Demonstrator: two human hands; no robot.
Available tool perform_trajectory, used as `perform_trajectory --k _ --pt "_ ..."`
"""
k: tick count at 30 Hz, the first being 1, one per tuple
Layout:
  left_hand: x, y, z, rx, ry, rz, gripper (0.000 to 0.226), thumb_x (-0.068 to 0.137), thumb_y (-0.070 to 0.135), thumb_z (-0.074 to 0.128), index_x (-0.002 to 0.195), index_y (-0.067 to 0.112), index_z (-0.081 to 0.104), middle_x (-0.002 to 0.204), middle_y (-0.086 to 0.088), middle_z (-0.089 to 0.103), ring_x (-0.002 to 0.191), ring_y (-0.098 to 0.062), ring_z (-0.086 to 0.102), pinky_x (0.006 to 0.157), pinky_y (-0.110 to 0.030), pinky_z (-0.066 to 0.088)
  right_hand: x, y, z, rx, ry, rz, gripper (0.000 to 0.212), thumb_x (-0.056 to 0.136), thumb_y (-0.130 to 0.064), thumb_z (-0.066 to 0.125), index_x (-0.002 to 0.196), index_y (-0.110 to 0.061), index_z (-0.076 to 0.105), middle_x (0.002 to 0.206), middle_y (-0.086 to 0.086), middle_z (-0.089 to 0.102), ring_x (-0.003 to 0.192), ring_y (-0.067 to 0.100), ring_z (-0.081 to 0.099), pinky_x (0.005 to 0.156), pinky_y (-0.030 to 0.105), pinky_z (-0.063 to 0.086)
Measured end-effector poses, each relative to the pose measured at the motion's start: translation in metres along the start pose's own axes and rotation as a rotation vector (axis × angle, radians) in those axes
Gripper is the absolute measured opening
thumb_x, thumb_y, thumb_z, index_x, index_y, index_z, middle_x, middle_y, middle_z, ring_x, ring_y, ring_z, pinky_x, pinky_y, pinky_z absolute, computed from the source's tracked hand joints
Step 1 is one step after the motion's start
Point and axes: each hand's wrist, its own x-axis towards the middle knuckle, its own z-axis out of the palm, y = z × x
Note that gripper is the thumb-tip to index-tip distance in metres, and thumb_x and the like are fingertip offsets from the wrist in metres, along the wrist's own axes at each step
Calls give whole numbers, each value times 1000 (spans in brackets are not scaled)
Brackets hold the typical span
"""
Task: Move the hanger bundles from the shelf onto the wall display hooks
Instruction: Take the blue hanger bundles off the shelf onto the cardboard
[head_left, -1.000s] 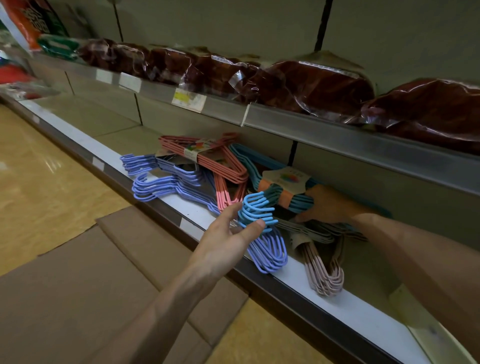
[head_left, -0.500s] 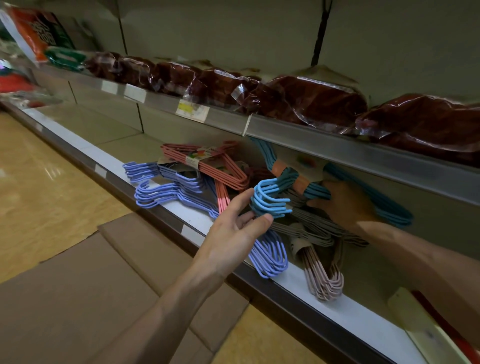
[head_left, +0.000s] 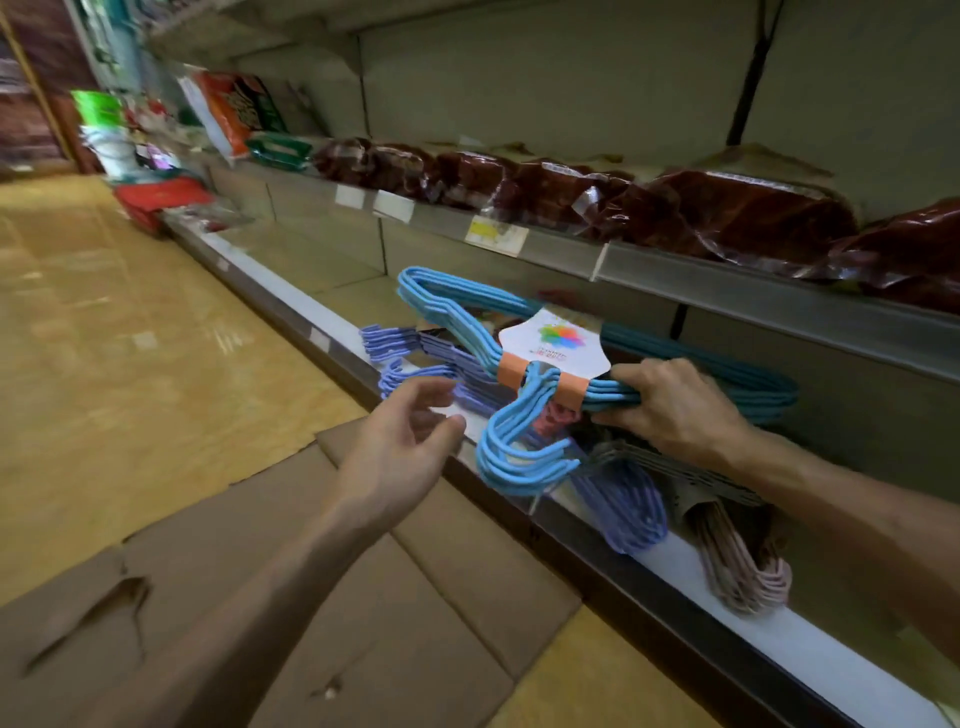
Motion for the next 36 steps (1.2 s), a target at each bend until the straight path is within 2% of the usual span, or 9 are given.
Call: perform_trajectory --k 6,10,13,16,20,23,27,32,36 --pt "-7 -12 -77 586 85 229 66 77 13 80 136 12 51 136 -7 52 125 -21 51 103 -24 37 16 -64 4 98 -57 -353 19 82 -38 79 91 -23 74 73 1 67 71 22 62 65 35 39" --pt "-28 -24 -126 874 -36 257 76 68 21 86 136 11 54 137 -9 55 123 -30 55 104 -45 45 20 -99 8 194 -166 -532 16 82 -39 79 80 -27 67 63 -15 52 62 2 46 70 31 34" --pt "-49 -36 -153 1040 -163 282 55 67 26 86 118 16 68 116 -6 69 108 -29 64 98 -45 48 22 -121 13 211 -261 -635 17 83 -41 77 82 -27 68 66 -16 55 65 1 48 82 33 38" --pt "-68 -43 -168 1096 -245 283 21 68 31 79 85 23 72 81 -1 69 82 -26 65 71 -36 53 23 -140 18 259 -349 -689 16 81 -39 78 90 -35 66 69 -27 53 73 -7 52 85 26 37" --pt "-85 -54 -179 999 -295 122 9 79 34 67 81 27 62 65 13 57 66 -8 55 56 -18 36 29 -158 22 284 -443 -714 17 80 -39 79 86 -36 63 70 -19 58 71 5 58 73 37 49" --pt "-92 -59 -186 869 -284 67 14 82 38 71 89 28 64 67 15 59 63 -5 57 58 -20 43 39 -163 22 354 -475 -666 28 80 -31 80 78 -44 55 76 -15 59 73 6 58 64 26 44" --pt "-103 -62 -188 680 -291 -15 17 81 34 74 86 39 59 70 15 65 65 -2 64 57 -17 48 46 -170 18 547 -501 -677 28 89 -22 72 93 -45 58 91 -23 64 86 -2 62 72 17 46" --pt "-117 -70 -189 392 -257 -184 23 84 30 75 105 31 65 81 17 71 68 -7 70 56 -18 53 61 -180 35 661 -503 -554 37 85 -18 78 99 -49 65 101 -21 71 97 -6 66 85 21 54" --pt "-129 -78 -188 266 -120 -343 18 81 30 76 95 20 70 76 1 74 64 -15 72 55 -25 57 65 -198 62 737 -387 -374 44 77 -29 84 113 -49 67 111 -21 70 104 -7 63 88 17 51"
